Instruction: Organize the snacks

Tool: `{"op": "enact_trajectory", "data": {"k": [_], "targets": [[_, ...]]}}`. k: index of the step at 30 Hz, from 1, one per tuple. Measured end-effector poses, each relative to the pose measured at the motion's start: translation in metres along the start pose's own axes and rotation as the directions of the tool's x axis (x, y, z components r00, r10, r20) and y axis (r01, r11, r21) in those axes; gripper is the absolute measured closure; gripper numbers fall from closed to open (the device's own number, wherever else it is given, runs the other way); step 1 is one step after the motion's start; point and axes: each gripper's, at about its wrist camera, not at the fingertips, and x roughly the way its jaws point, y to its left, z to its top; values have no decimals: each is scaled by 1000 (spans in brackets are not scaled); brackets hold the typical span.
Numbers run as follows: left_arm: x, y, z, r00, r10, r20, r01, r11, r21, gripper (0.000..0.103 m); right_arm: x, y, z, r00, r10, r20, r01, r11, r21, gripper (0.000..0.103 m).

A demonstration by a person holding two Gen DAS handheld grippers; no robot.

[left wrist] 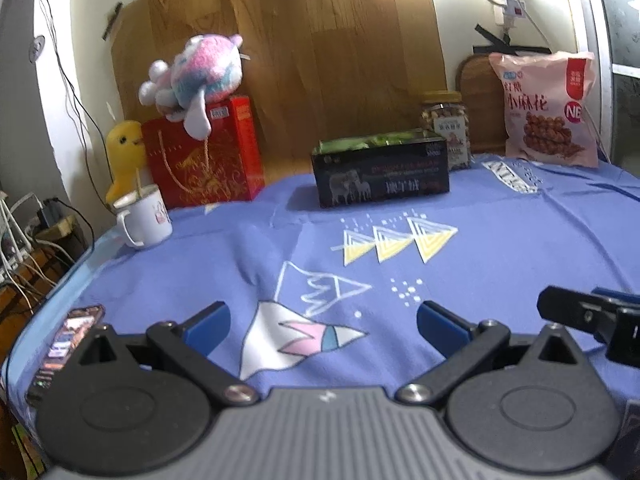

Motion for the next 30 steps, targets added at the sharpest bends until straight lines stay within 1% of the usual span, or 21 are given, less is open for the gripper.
{"op": "enact_trajectory", "data": {"k": [5, 11, 17, 25, 30], "targets": [[6, -1, -4, 998, -31, -50, 31, 999, -7, 0, 0, 1, 0, 1000, -2, -2, 2, 1000, 2, 25], [10, -5, -6, 996, -45, -81, 45, 999, 3, 0, 1, 1, -2, 1000, -4, -9, 4, 1000, 4, 25], [15, -5, -9, 990, -59, -128, 59, 998, -8, 0, 2, 1, -2, 1000, -5, -14, 6, 1000, 8, 25], [17, -6, -11, 987, -65, -147, 64, 998, -10, 0, 2, 1, -3, 1000, -6, -16, 6, 1000, 9, 24], [17, -6, -11, 988, -69, -141, 69, 998, -9, 0, 2, 0, -3, 1000, -6, -15, 6, 1000, 8, 24]]}}
